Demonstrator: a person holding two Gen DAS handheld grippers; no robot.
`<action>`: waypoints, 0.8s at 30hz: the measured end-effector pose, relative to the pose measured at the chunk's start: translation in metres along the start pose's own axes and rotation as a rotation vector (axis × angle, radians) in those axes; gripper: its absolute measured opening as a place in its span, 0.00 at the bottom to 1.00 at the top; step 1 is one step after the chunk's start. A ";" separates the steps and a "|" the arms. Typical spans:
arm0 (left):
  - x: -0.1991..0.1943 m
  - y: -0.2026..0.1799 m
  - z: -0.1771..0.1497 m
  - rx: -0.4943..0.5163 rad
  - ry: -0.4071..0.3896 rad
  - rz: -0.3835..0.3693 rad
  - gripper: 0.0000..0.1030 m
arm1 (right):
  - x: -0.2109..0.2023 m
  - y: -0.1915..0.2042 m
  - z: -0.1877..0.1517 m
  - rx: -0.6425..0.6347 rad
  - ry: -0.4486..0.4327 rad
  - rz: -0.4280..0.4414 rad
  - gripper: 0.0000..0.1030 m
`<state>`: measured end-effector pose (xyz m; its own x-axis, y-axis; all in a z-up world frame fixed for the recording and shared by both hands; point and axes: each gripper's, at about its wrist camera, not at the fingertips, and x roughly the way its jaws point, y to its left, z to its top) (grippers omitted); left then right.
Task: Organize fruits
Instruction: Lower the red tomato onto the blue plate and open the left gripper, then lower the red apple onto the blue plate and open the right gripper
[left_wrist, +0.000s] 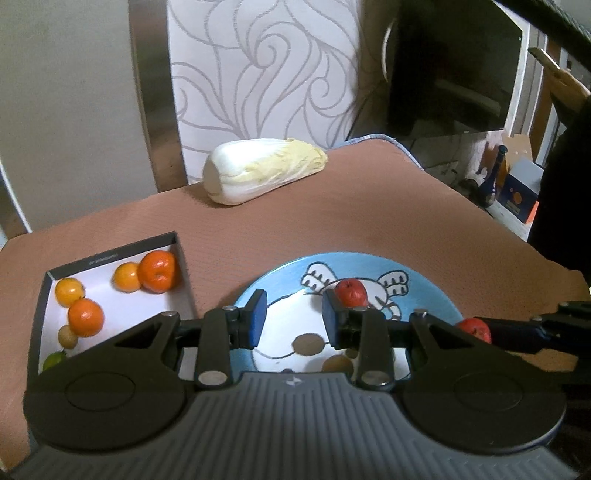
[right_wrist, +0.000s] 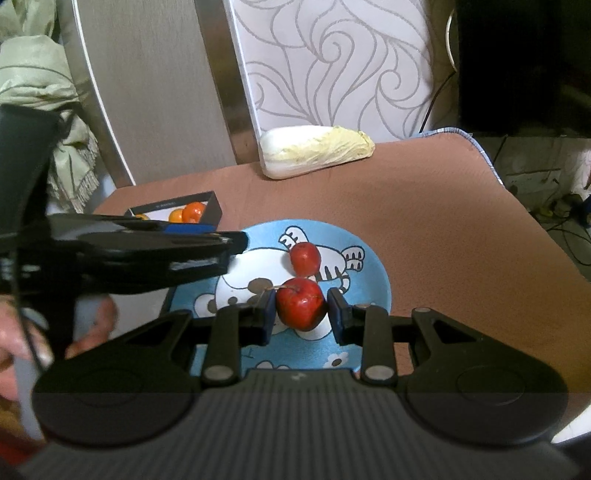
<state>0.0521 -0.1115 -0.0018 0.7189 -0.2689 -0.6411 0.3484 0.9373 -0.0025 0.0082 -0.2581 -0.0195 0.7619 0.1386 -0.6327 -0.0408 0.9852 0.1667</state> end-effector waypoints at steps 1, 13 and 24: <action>-0.001 0.002 -0.001 -0.004 0.001 0.004 0.37 | 0.003 0.000 0.000 -0.004 0.007 0.000 0.32; -0.013 0.023 -0.007 -0.059 -0.014 0.069 0.37 | 0.032 -0.002 -0.004 -0.030 0.049 -0.025 0.32; -0.019 0.032 -0.015 -0.096 -0.006 0.116 0.37 | 0.041 -0.003 -0.002 -0.034 0.059 -0.031 0.33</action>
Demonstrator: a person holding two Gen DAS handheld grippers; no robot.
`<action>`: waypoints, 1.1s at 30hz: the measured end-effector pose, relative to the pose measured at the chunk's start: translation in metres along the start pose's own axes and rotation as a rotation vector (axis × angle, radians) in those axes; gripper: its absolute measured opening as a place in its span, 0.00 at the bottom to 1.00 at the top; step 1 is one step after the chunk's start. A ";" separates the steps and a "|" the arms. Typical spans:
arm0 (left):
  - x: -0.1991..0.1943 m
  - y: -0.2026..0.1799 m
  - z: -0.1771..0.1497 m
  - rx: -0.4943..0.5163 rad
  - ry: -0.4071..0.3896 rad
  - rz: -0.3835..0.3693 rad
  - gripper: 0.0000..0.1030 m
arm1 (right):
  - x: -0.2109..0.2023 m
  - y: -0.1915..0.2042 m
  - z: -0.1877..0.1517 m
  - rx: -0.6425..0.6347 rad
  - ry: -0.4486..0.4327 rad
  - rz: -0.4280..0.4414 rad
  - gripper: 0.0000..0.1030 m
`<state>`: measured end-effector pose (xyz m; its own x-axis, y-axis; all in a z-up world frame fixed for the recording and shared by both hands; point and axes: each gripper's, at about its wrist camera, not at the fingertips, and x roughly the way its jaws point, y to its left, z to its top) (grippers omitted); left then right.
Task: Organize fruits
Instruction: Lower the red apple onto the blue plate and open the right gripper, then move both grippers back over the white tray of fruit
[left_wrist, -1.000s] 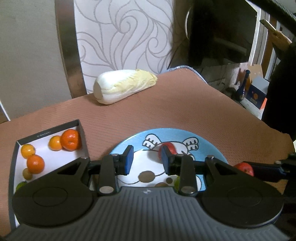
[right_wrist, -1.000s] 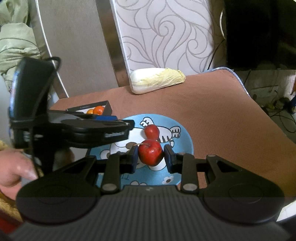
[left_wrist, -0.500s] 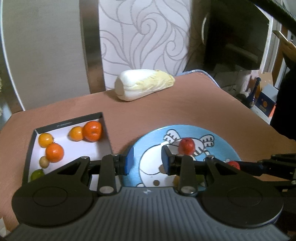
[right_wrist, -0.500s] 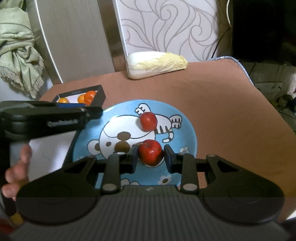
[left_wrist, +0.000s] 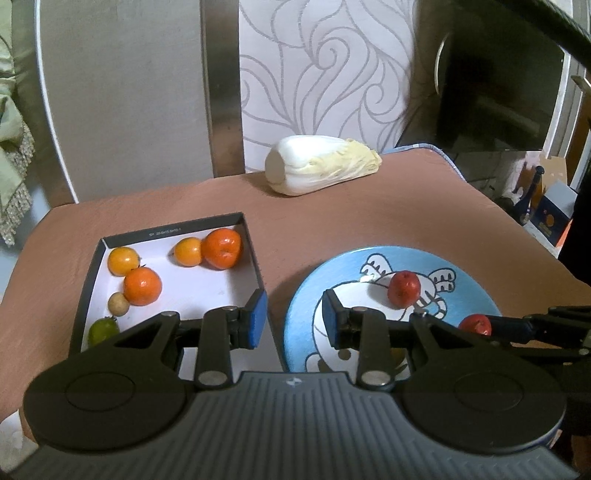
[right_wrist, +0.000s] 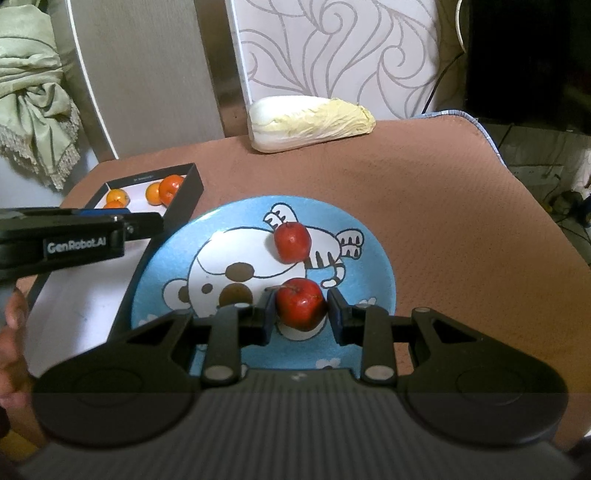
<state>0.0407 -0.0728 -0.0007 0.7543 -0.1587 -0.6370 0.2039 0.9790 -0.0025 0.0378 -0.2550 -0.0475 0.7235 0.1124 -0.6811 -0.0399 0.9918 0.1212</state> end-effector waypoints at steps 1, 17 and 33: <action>0.000 0.001 -0.001 -0.002 0.000 0.003 0.37 | 0.000 0.000 0.000 -0.001 -0.001 0.000 0.33; -0.006 0.013 -0.011 -0.053 0.018 0.065 0.37 | 0.002 0.004 0.001 -0.007 -0.025 -0.001 0.37; -0.011 0.033 -0.015 -0.097 0.018 0.123 0.37 | -0.019 0.033 0.015 -0.109 -0.152 0.087 0.40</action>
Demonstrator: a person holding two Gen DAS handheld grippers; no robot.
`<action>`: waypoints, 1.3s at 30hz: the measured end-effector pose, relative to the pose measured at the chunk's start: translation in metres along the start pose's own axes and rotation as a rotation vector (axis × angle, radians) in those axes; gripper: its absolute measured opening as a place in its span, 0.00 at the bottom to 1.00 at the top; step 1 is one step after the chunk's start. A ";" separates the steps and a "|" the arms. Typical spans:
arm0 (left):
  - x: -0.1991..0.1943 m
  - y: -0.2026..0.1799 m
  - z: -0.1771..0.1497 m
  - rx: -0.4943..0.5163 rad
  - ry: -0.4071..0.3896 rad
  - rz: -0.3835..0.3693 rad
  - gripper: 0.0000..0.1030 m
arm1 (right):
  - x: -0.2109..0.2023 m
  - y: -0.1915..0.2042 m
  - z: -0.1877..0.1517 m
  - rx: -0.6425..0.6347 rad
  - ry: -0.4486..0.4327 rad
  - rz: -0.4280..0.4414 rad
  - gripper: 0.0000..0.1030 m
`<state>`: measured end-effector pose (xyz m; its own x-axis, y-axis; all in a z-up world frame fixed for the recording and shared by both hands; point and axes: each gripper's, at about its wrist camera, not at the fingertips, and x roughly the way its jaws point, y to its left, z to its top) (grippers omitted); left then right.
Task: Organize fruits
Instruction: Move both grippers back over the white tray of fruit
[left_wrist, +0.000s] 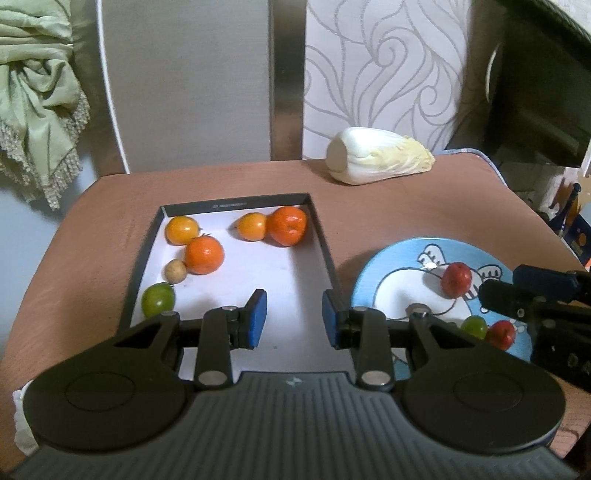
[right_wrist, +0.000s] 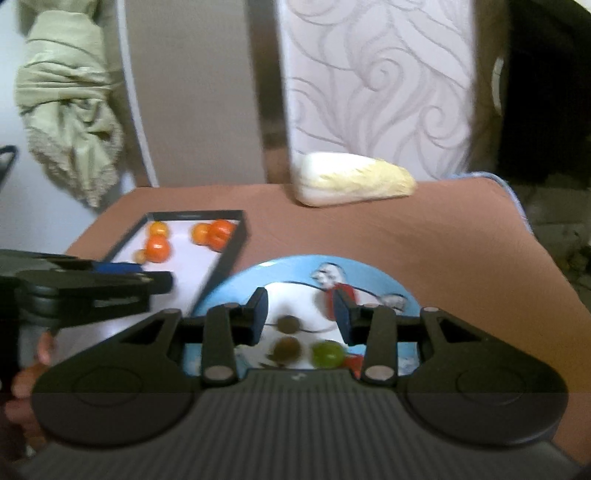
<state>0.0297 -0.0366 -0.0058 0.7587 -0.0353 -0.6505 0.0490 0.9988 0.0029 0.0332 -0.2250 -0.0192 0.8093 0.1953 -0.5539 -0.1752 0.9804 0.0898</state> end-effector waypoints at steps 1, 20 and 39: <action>0.000 0.002 0.000 -0.003 -0.001 0.006 0.37 | 0.000 0.004 0.001 -0.011 -0.003 0.017 0.40; 0.004 0.044 -0.014 -0.096 0.016 0.173 0.37 | 0.001 0.046 0.004 -0.111 -0.002 0.174 0.40; 0.028 0.059 -0.016 -0.171 0.055 0.256 0.60 | 0.001 0.044 0.003 -0.121 0.017 0.171 0.40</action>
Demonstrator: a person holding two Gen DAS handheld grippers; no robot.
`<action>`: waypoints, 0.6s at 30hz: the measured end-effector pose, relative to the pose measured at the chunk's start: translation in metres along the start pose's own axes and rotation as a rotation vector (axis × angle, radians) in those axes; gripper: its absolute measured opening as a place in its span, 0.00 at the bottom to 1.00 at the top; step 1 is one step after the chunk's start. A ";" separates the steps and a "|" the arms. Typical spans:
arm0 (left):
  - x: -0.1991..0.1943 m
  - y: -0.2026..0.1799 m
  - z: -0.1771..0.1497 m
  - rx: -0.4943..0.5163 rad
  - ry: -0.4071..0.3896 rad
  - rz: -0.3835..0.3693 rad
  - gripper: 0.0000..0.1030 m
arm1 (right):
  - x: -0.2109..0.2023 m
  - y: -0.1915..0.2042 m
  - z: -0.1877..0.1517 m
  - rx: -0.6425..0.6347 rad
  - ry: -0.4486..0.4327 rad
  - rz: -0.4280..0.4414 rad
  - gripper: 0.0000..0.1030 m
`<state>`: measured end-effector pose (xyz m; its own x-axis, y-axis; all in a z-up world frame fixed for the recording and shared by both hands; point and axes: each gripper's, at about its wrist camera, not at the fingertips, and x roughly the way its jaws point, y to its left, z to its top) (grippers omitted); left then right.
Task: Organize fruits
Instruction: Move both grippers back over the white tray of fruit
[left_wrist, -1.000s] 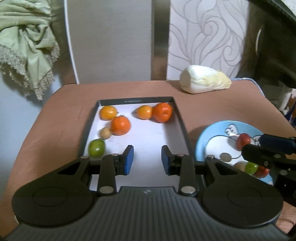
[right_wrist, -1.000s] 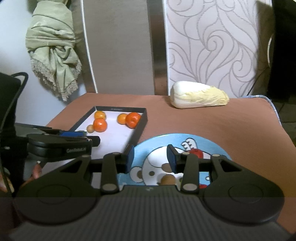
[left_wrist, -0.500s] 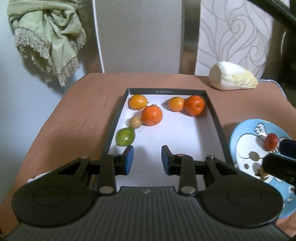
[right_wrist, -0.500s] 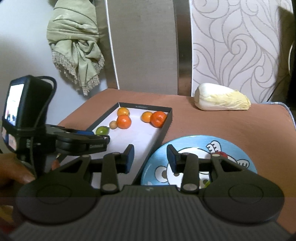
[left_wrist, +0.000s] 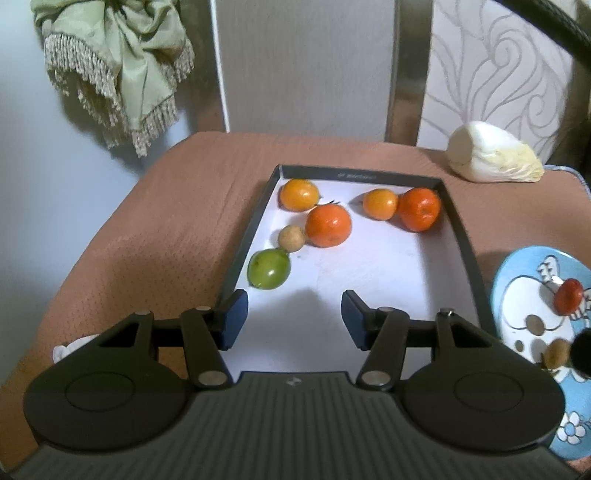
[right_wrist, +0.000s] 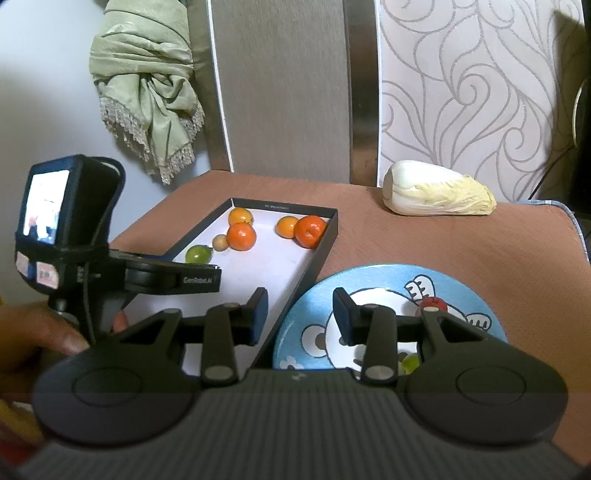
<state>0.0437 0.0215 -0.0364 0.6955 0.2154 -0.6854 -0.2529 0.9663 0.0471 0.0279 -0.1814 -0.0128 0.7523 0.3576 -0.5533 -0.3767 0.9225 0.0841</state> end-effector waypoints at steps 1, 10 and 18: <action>0.003 0.001 0.001 -0.005 0.010 0.005 0.60 | 0.000 0.000 0.000 0.001 0.000 -0.003 0.40; 0.028 0.003 0.009 -0.018 0.090 -0.001 0.59 | 0.002 -0.002 0.002 0.010 0.003 -0.017 0.40; 0.037 0.003 0.018 0.000 0.126 -0.007 0.59 | 0.007 -0.003 0.004 0.023 0.006 -0.026 0.40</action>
<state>0.0810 0.0344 -0.0481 0.6075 0.1893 -0.7714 -0.2482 0.9678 0.0420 0.0361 -0.1809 -0.0140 0.7584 0.3330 -0.5603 -0.3445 0.9346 0.0891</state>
